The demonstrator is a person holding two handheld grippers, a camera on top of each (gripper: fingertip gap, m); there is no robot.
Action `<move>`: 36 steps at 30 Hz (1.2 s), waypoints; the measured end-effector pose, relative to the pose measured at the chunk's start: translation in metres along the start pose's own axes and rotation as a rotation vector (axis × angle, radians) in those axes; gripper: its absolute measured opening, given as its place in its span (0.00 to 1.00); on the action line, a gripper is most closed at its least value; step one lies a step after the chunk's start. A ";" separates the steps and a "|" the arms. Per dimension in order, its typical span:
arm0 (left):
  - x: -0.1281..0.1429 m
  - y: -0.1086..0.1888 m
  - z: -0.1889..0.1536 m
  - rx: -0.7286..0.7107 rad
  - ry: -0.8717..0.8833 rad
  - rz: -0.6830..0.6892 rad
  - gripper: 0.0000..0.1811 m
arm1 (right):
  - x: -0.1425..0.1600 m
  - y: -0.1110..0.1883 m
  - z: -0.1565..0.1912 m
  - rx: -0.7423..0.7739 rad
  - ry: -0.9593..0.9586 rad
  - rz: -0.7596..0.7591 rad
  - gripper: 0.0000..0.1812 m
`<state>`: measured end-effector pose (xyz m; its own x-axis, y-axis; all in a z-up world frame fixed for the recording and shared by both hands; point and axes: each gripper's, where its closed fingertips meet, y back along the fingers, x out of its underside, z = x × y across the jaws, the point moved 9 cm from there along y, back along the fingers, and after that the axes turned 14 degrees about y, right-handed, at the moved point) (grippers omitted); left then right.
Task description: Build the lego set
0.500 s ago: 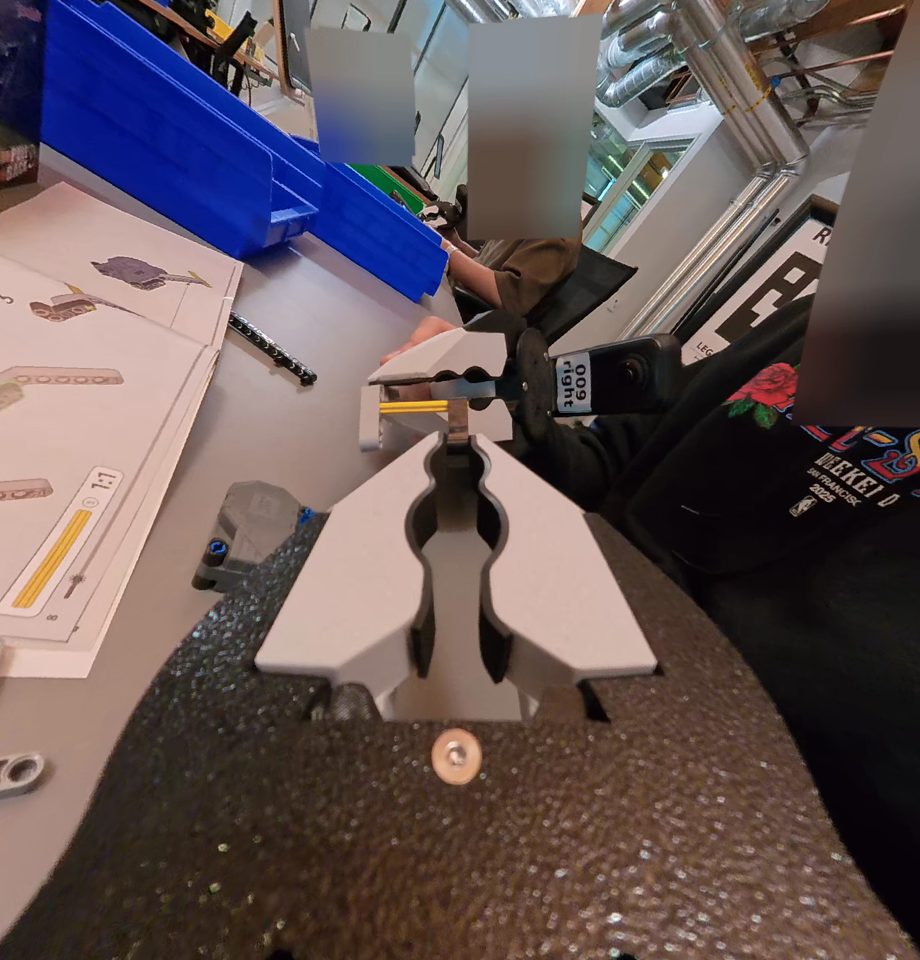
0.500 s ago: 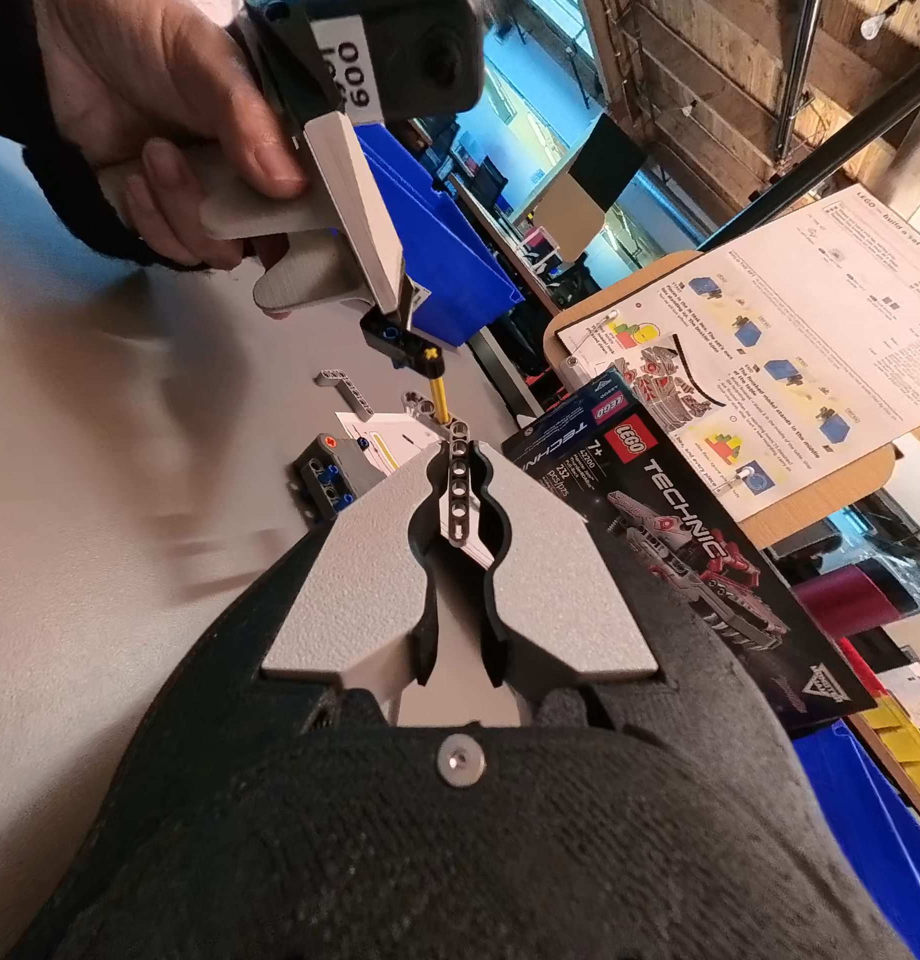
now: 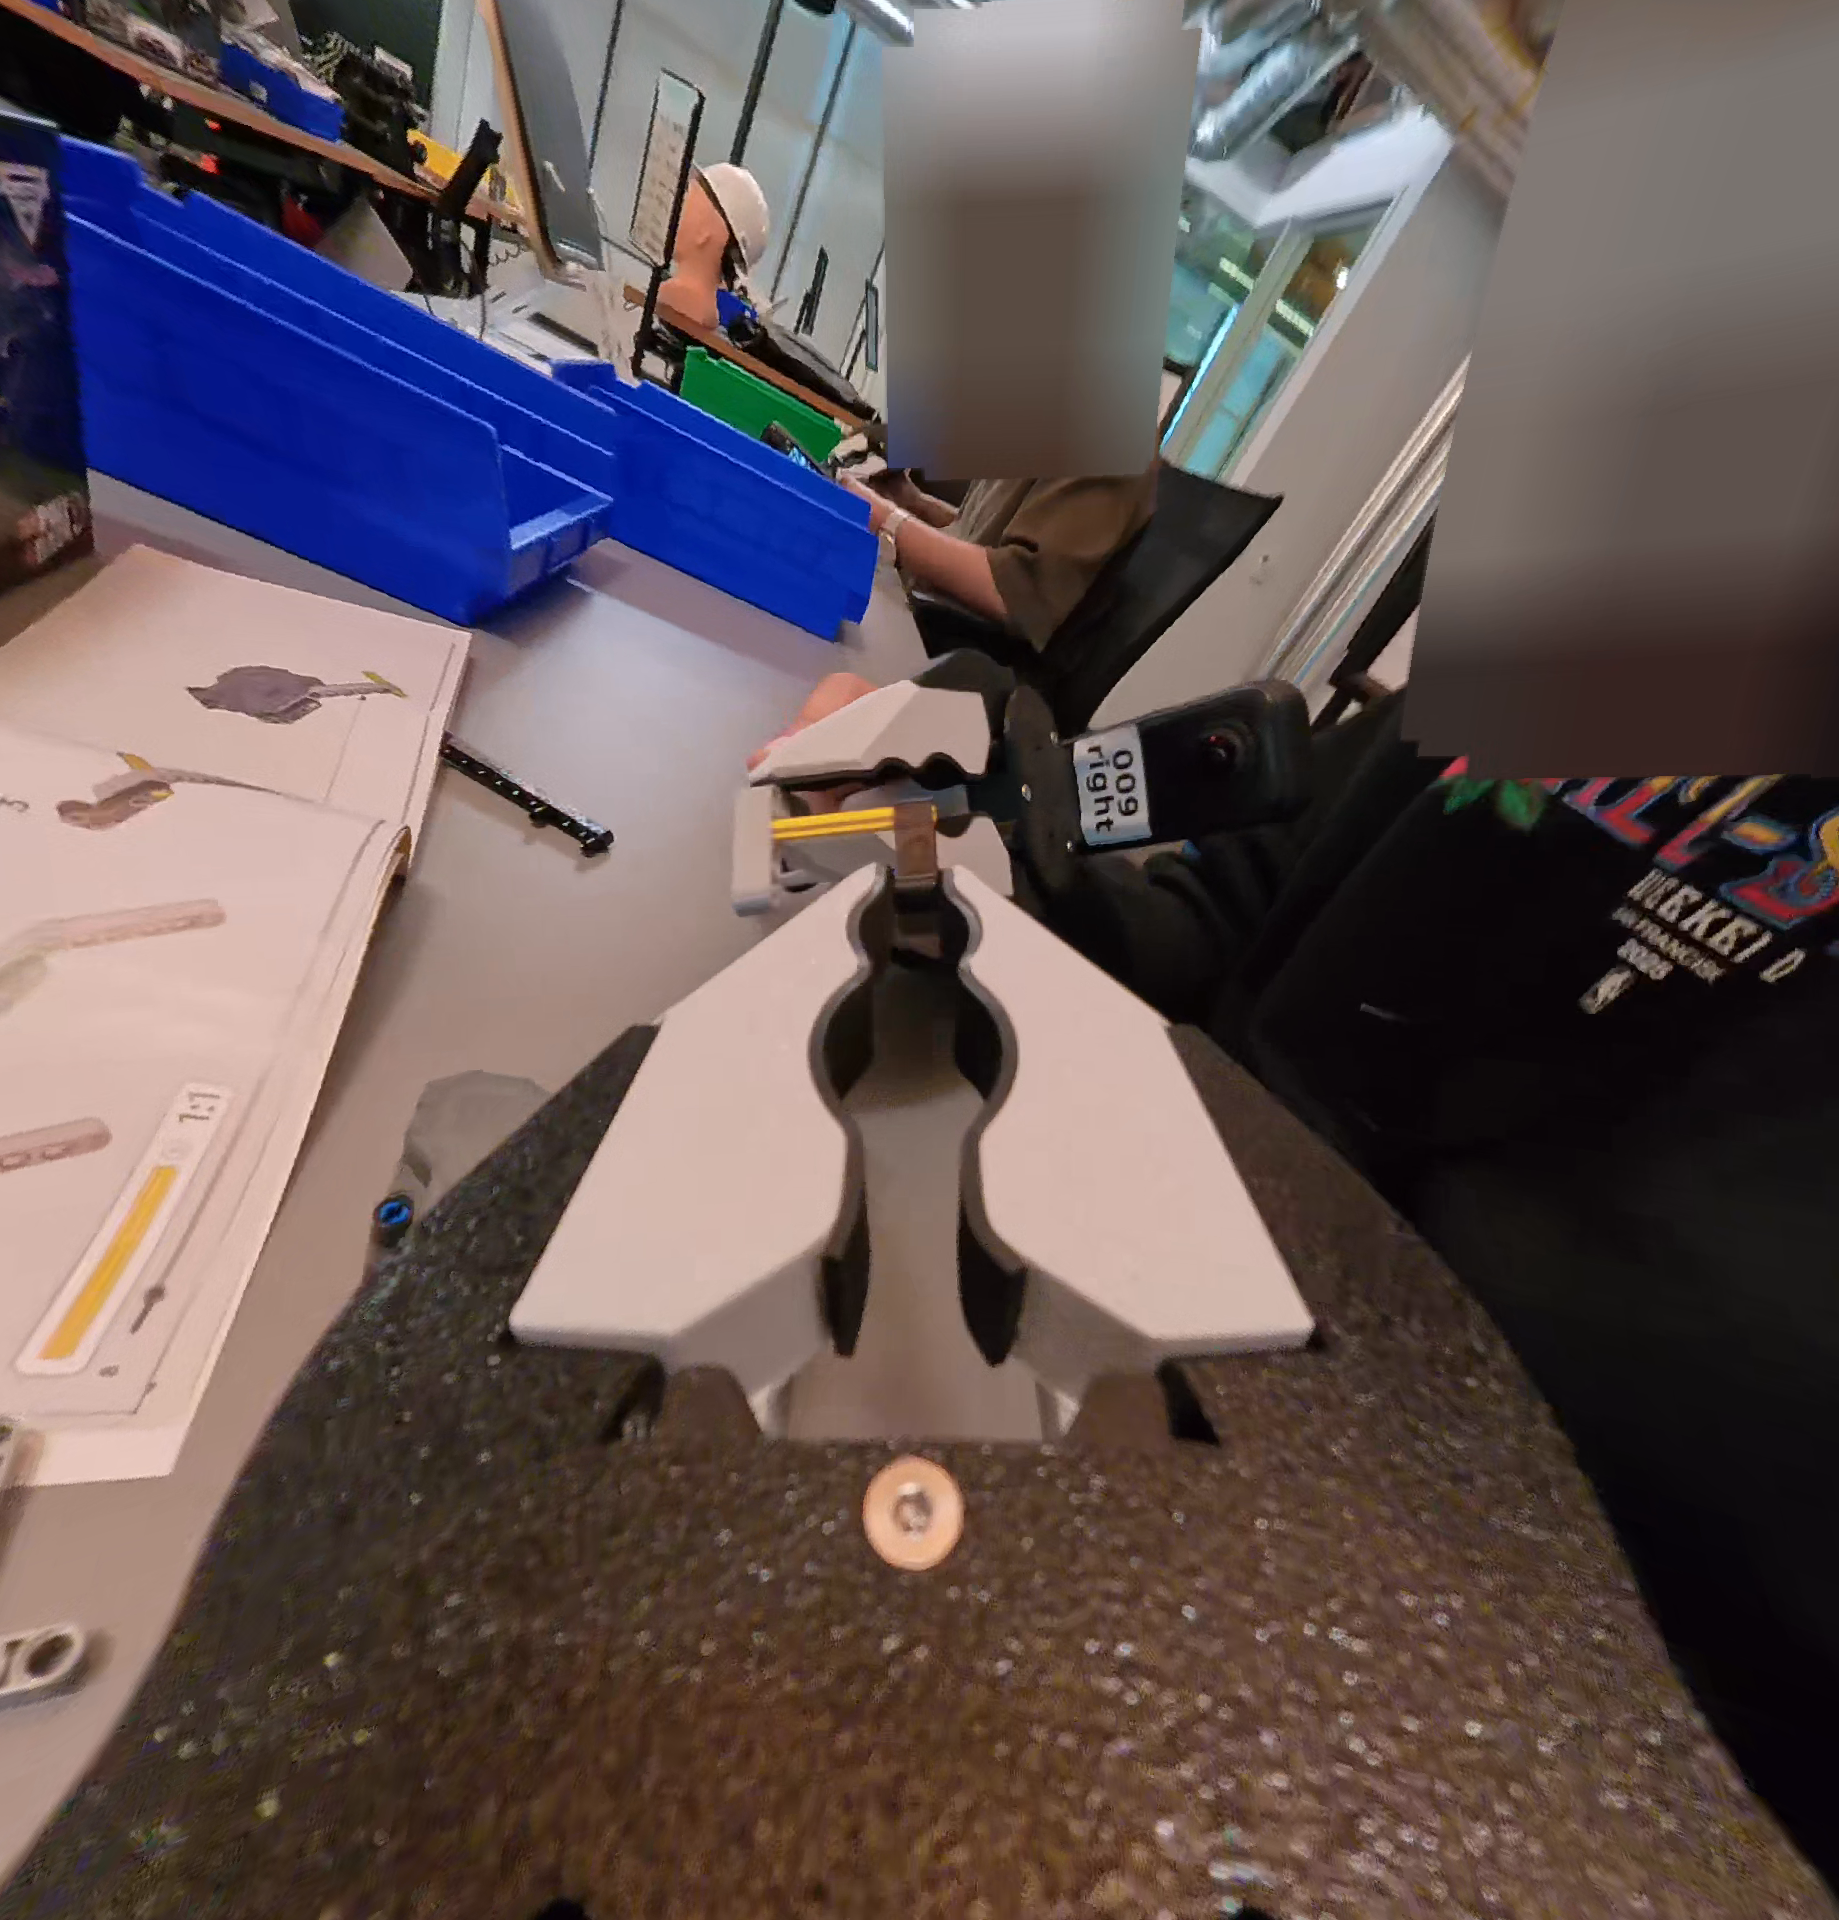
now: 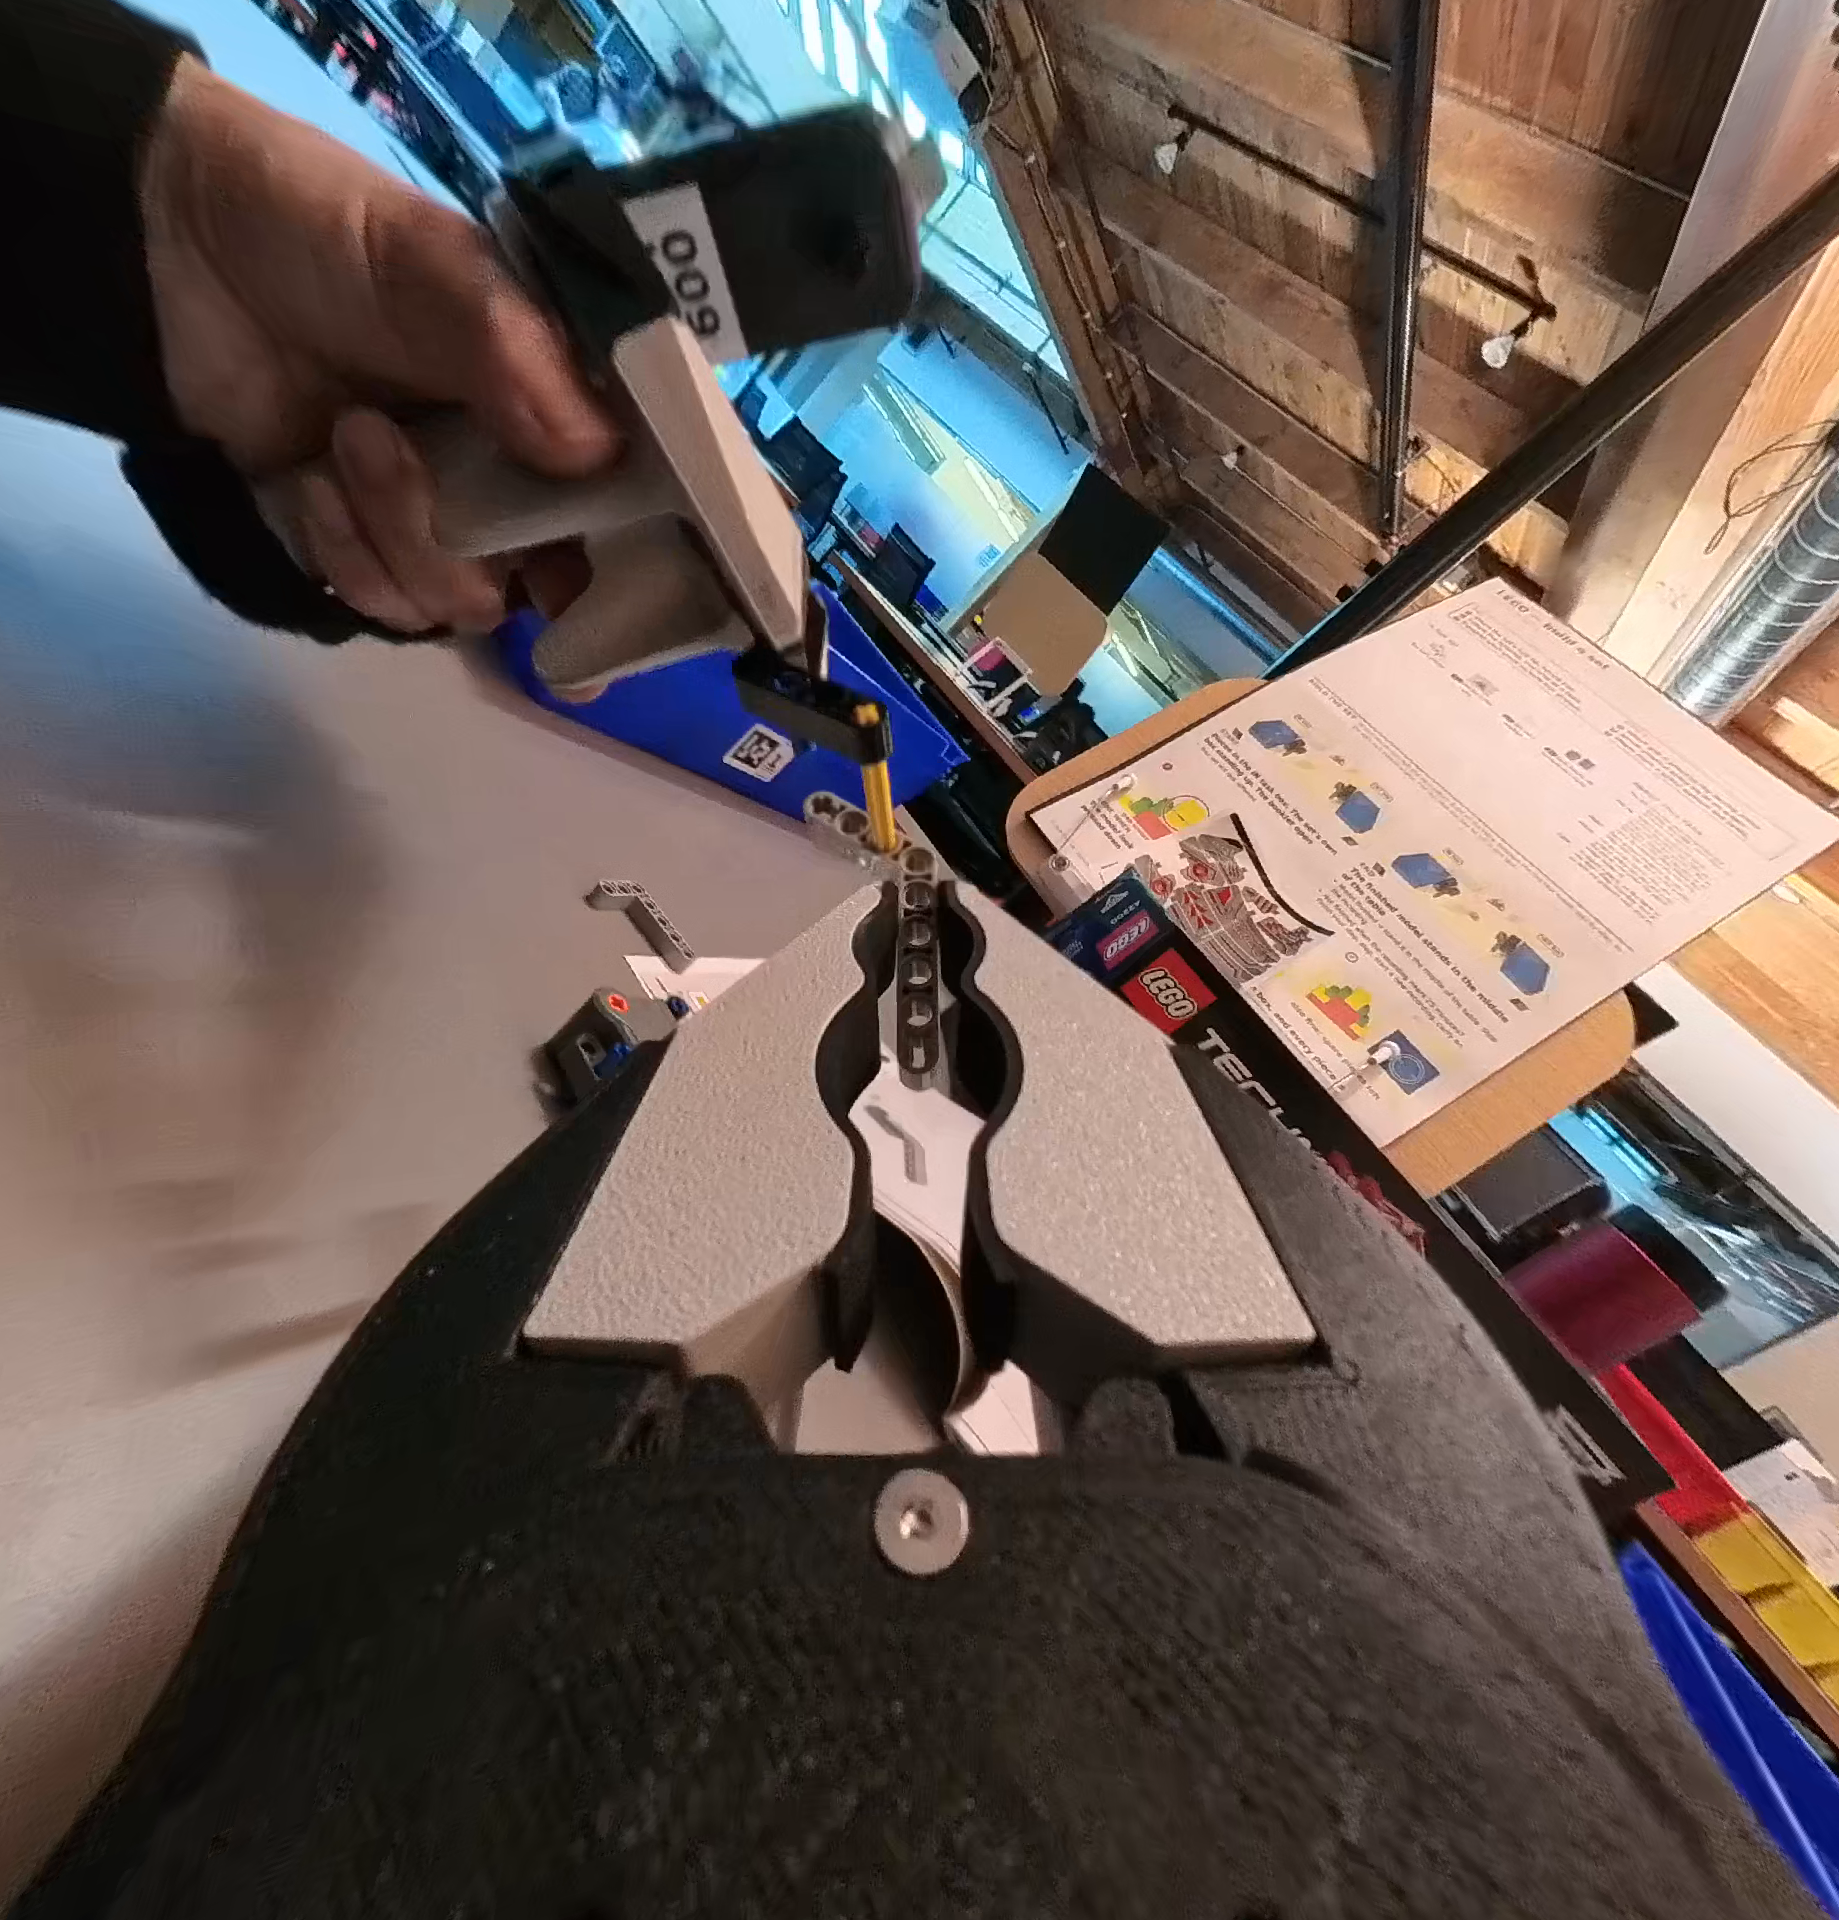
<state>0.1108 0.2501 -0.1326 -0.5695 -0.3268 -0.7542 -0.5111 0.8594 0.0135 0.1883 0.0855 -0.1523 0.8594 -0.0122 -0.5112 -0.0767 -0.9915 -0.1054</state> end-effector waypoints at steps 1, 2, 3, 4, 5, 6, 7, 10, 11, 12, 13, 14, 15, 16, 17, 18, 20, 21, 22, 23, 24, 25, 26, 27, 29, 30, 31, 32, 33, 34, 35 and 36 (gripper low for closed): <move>0.001 0.000 0.004 -0.012 0.024 -0.010 0.03 | -0.001 0.000 0.000 -0.005 -0.009 -0.016 0.03; 0.002 0.000 0.008 -0.023 0.046 -0.017 0.03 | -0.001 0.000 0.000 -0.011 -0.017 -0.020 0.03; 0.002 0.001 0.011 -0.017 0.064 -0.027 0.03 | 0.000 -0.001 0.001 -0.027 -0.017 -0.010 0.03; 0.002 0.001 0.012 -0.011 0.072 -0.036 0.03 | 0.001 -0.001 0.002 -0.030 -0.014 -0.004 0.03; 0.002 0.001 0.013 -0.006 0.071 -0.042 0.03 | 0.001 -0.001 0.001 -0.023 -0.007 -0.003 0.03; 0.002 0.001 0.013 -0.004 0.069 -0.047 0.03 | 0.000 -0.001 0.001 -0.019 -0.001 -0.003 0.03; 0.001 0.001 0.012 -0.007 0.064 -0.049 0.03 | 0.000 -0.001 0.001 -0.015 0.001 -0.001 0.03; -0.001 0.000 0.009 -0.029 0.014 -0.066 0.03 | -0.002 0.000 0.000 0.019 0.038 -0.010 0.02; -0.002 -0.001 0.008 -0.047 -0.009 -0.076 0.06 | -0.003 0.001 0.000 0.038 0.055 -0.014 0.03; -0.003 -0.001 0.007 -0.070 -0.031 -0.084 0.10 | -0.004 0.001 -0.001 0.058 0.079 -0.019 0.03; -0.003 -0.001 0.007 -0.089 -0.048 -0.090 0.14 | -0.006 0.002 -0.001 0.076 0.106 -0.022 0.02; -0.004 0.000 0.007 -0.096 -0.061 -0.096 0.17 | -0.007 0.003 -0.001 0.091 0.130 -0.026 0.03; -0.004 0.001 0.006 -0.092 -0.073 -0.100 0.19 | -0.009 0.004 -0.002 0.105 0.147 -0.032 0.03; -0.004 0.001 0.005 -0.080 -0.086 -0.099 0.20 | -0.010 0.004 -0.002 0.117 0.155 -0.038 0.02; -0.003 0.002 0.003 -0.068 -0.098 -0.090 0.22 | -0.012 0.005 -0.003 0.124 0.155 -0.047 0.02; -0.003 0.002 0.000 -0.057 -0.110 -0.073 0.25 | -0.012 0.005 -0.003 0.123 0.150 -0.052 0.03; -0.001 0.002 -0.004 -0.052 -0.136 -0.037 0.29 | -0.012 0.006 -0.004 0.129 0.148 -0.067 0.03; -0.001 0.000 -0.006 -0.056 -0.149 -0.023 0.31 | -0.013 0.006 -0.004 0.127 0.142 -0.078 0.03; 0.000 -0.001 -0.007 -0.065 -0.157 -0.012 0.31 | -0.014 0.007 -0.004 0.125 0.138 -0.088 0.03; 0.000 -0.003 -0.007 -0.077 -0.156 -0.006 0.28 | -0.015 0.007 -0.003 0.123 0.143 -0.099 0.03; 0.000 -0.004 -0.007 -0.080 -0.150 0.000 0.25 | -0.016 0.007 -0.003 0.123 0.152 -0.108 0.03; 0.001 -0.006 -0.007 -0.069 -0.142 0.007 0.23 | -0.017 0.007 -0.002 0.120 0.161 -0.112 0.03; 0.001 -0.008 -0.007 -0.056 -0.135 0.011 0.21 | -0.017 0.007 -0.001 0.115 0.170 -0.115 0.02; 0.002 -0.009 -0.007 -0.048 -0.129 0.012 0.19 | -0.018 0.006 0.000 0.113 0.179 -0.115 0.02; 0.002 -0.009 -0.008 -0.034 -0.135 0.013 0.12 | -0.017 0.006 0.000 0.121 0.191 -0.105 0.02; 0.002 -0.009 -0.008 -0.036 -0.143 0.014 0.11 | -0.017 0.007 -0.001 0.120 0.186 -0.112 0.02; 0.002 -0.009 -0.008 -0.045 -0.152 0.018 0.11 | -0.016 0.007 -0.001 0.116 0.182 -0.112 0.02; 0.002 -0.009 -0.008 -0.054 -0.161 0.023 0.11 | -0.016 0.007 0.000 0.115 0.186 -0.111 0.02; 0.002 -0.009 -0.008 -0.062 -0.173 0.028 0.11 | -0.016 0.006 0.000 0.112 0.186 -0.115 0.02; 0.003 -0.008 -0.007 -0.074 -0.183 0.033 0.11 | -0.014 0.006 0.001 0.100 0.172 -0.118 0.03; 0.003 -0.008 -0.006 -0.089 -0.190 0.039 0.11 | -0.013 0.005 0.001 0.085 0.158 -0.117 0.02; 0.003 -0.008 -0.005 -0.101 -0.192 0.041 0.11 | -0.011 0.004 0.002 0.078 0.151 -0.112 0.02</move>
<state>0.1095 0.2405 -0.1318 -0.4631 -0.2028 -0.8628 -0.5569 0.8238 0.1053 0.1775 0.0814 -0.1486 0.9305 0.0723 -0.3591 -0.0105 -0.9747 -0.2234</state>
